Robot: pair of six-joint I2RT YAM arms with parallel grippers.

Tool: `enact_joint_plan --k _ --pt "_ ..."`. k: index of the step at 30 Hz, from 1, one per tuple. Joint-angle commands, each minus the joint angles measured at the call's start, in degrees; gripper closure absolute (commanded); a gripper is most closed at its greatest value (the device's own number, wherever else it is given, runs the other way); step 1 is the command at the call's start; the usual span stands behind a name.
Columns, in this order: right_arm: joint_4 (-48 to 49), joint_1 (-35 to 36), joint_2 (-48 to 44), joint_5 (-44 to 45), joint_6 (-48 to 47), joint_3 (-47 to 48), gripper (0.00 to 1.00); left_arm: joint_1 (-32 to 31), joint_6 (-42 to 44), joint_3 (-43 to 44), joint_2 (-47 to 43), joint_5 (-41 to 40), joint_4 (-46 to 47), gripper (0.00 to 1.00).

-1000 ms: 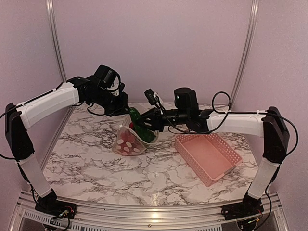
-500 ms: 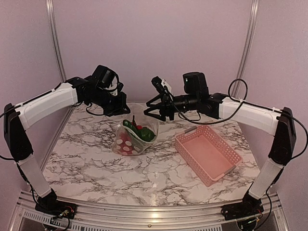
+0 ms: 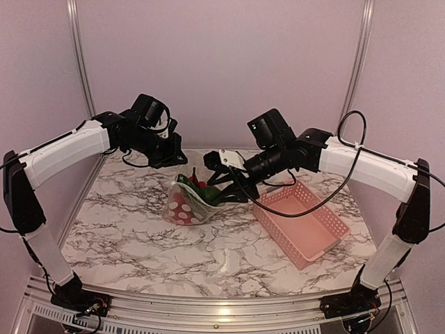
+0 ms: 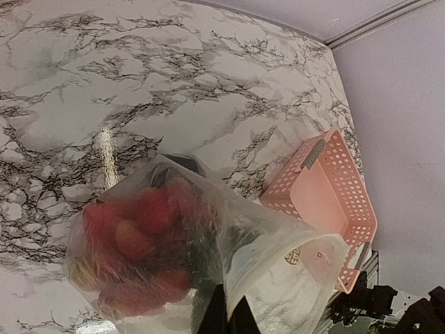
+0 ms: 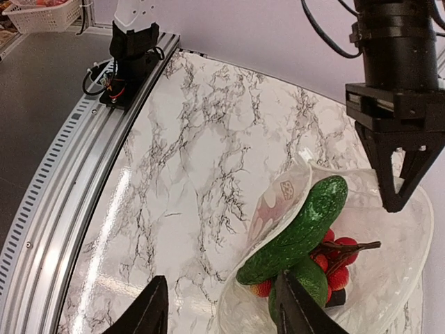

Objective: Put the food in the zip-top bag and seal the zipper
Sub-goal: Pass from the left arm to the right, then pass from the right arm to the left

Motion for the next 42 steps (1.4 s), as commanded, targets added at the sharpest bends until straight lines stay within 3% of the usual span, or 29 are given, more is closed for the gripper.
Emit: enact_joint_plan --k 1,10,15,16,24,32,33,37,42 --pt "-1.20 2.34 2.75 4.33 0.01 -1.27 0.51 0.35 0.68 -0.68 -2.61 1.85 2.32 1.00" --pt "4.86 3.00 7.95 9.06 7.10 -1.35 0.64 0.35 0.60 -2.31 -4.12 1.92 3.07 1.00" --pt "6.77 2.98 8.64 10.91 9.13 0.19 0.90 0.35 0.48 -3.60 -4.84 2.12 3.67 1.00" --pt "6.91 2.97 8.63 11.28 9.37 0.79 1.00 0.35 0.48 -4.04 -5.06 2.11 3.95 1.00" --pt "6.28 2.96 7.71 9.94 9.45 7.25 1.00 0.35 3.67 -5.85 -8.23 3.36 5.11 0.84" --pt "5.49 3.02 7.63 10.08 6.55 2.98 1.00 0.35 5.78 -6.29 -8.27 1.95 2.11 0.92" --pt "5.33 2.97 7.98 10.27 6.29 2.73 1.00 0.35 5.76 -6.33 -7.96 2.53 1.71 0.90" --pt "5.56 2.97 8.29 10.21 6.64 3.32 1.00 0.35 5.51 -5.86 -6.66 5.93 0.17 0.67" --pt "5.32 3.01 7.92 8.63 8.04 6.94 1.00 0.35 6.72 -5.79 -8.53 3.83 -2.15 0.66"
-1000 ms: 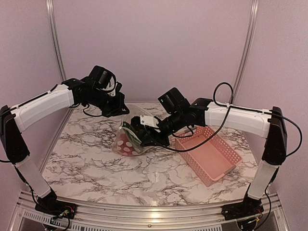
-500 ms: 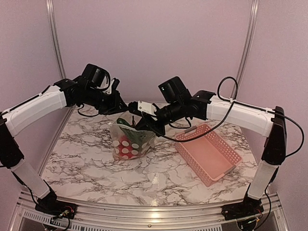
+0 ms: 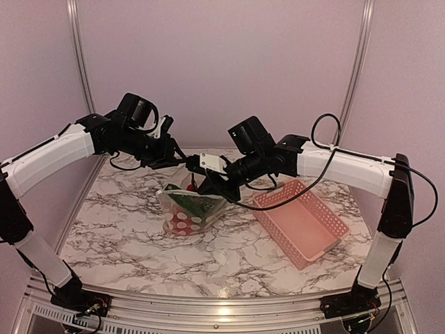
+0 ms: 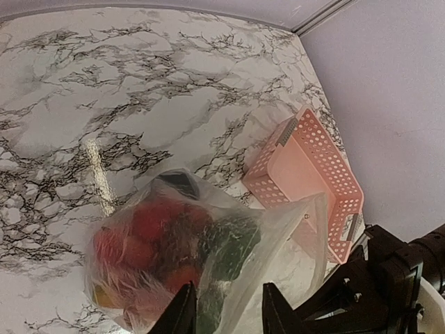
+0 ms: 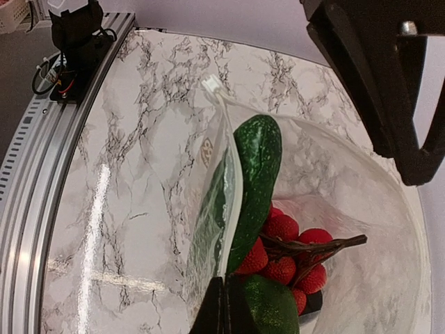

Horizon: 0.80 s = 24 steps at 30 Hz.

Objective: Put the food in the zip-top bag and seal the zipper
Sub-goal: Pass from the right arm to the left

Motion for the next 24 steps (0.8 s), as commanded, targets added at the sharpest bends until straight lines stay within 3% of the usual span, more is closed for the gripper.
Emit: enact_joint_plan --k 1,8,12,18,22,23,24 --pt "0.39 0.33 -0.57 -1.95 1.25 4.78 1.00 0.31 1.91 -0.32 -1.60 0.90 -3.82 0.65" --pt "0.43 0.32 -0.89 -2.82 0.89 2.95 1.00 0.30 3.97 0.30 0.55 2.37 -8.66 0.64" --pt "0.81 0.28 -0.47 -2.97 0.83 2.08 1.00 0.31 4.24 1.31 3.58 1.15 -11.51 0.72" --pt "0.53 0.26 0.70 -2.43 0.04 3.07 1.00 0.22 4.00 4.58 5.19 1.44 -11.76 0.98" --pt "1.06 0.28 0.69 -2.54 0.32 4.56 1.00 0.22 3.96 6.73 3.47 1.12 -9.17 1.00" --pt "0.93 0.32 0.94 -2.47 0.07 4.68 0.98 0.22 3.74 6.30 3.06 1.28 -8.29 1.00" --pt "0.46 0.28 1.41 -2.69 -0.29 4.78 0.83 0.22 3.58 5.83 2.88 1.56 -7.58 1.00"
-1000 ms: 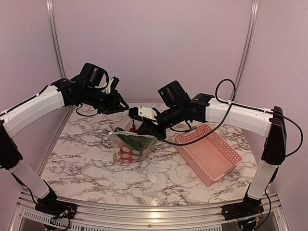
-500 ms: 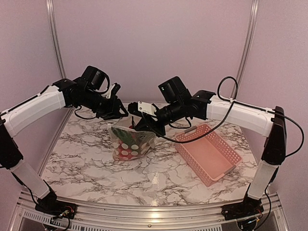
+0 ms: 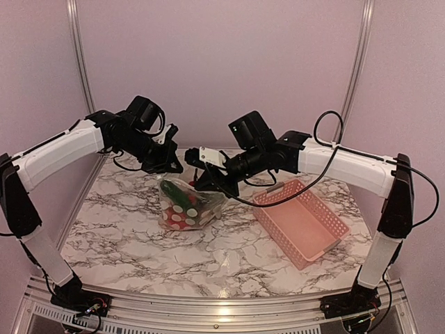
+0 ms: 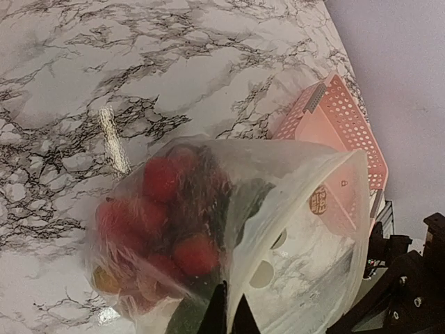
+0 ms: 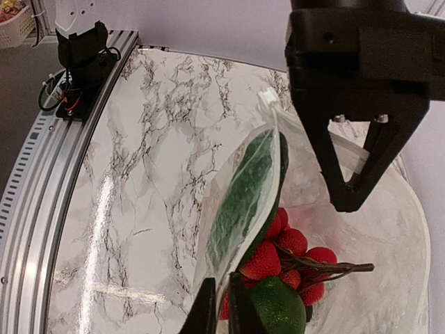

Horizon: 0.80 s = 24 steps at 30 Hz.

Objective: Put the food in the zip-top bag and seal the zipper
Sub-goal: Pass from the right arm to the left, then pass from the left arm to the right

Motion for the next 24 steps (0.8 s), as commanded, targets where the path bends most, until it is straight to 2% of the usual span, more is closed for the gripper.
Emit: enact_joint_plan --k 1,4,5,12,15,16,19,20,24 --pt "-0.42 0.33 1.92 -1.18 -0.95 2.87 0.73 0.24 -0.14 0.91 -2.09 0.77 2.27 1.00" --pt "-1.21 0.79 2.87 -1.73 -0.89 3.11 0.49 0.21 -0.68 -0.26 -1.21 1.81 2.14 1.00" --pt "-1.08 1.24 2.99 -1.13 -0.88 3.00 0.45 0.22 -0.99 -0.59 -1.08 1.86 2.21 1.00" --pt "0.61 3.08 5.65 1.08 2.85 3.26 0.41 0.23 -0.73 -0.98 -0.88 2.00 2.66 1.00" --pt "3.00 3.07 6.37 2.47 6.57 4.51 0.55 0.22 -0.19 -0.78 -1.05 2.90 2.82 0.98" --pt "3.72 3.08 6.46 2.64 7.28 5.17 0.61 0.22 0.01 -0.90 -1.30 3.10 2.94 0.92" --pt "4.59 3.08 6.57 2.22 8.09 7.18 0.97 0.22 1.85 -1.88 -3.87 1.37 3.99 0.67" --pt "4.51 3.08 6.53 2.35 8.03 7.67 1.00 0.24 3.34 -2.34 -5.44 0.44 4.52 0.61" --pt "4.50 2.71 4.47 3.45 7.51 6.81 1.00 0.31 6.88 -9.38 -15.57 -7.13 10.89 0.42"
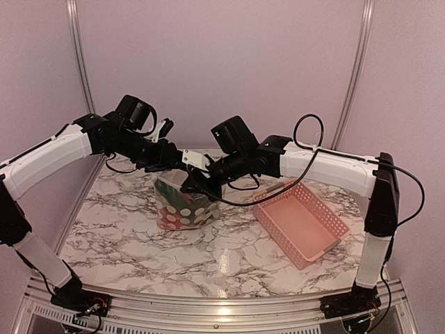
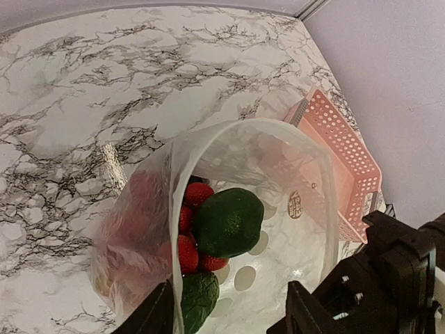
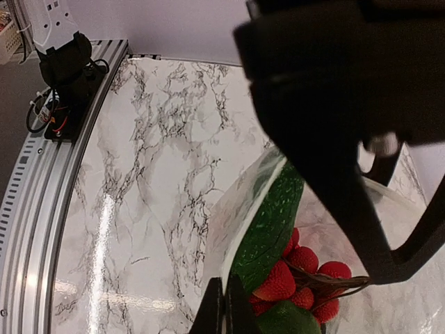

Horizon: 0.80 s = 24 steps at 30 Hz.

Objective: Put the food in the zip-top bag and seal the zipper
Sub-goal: Pass from the left arm to the right, then pass from the right arm to the left

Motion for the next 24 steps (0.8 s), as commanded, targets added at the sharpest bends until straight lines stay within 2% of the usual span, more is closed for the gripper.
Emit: enact_joint_plan --k 1,6,9,11,15,24 --pt "1.89 -0.38 -2.94 1.10 1.01 1.08 1.00 0.31 4.71 -9.05 -14.43 -7.31 9.82 0.39" --pt "1.68 -1.58 -5.90 0.19 0.80 -1.79 1.00 0.31 4.93 -26.55 -30.72 -10.10 26.07 0.32" --pt "1.38 -2.53 -7.68 -0.97 0.63 -3.38 1.00 0.31 6.85 -33.59 -35.55 -7.58 29.06 0.34" --pt "1.04 -3.08 -8.55 -1.81 0.09 -4.31 1.00 0.31 8.23 -35.83 -36.46 -5.84 29.24 0.36" --pt "0.49 -3.34 -9.18 -1.86 -0.57 -5.87 1.00 0.31 10.41 -38.60 -35.53 -0.89 31.35 0.47" --pt "0.48 -3.15 -8.63 -3.17 -0.97 -6.01 1.00 0.31 9.63 -42.47 -32.07 1.20 39.58 0.54"
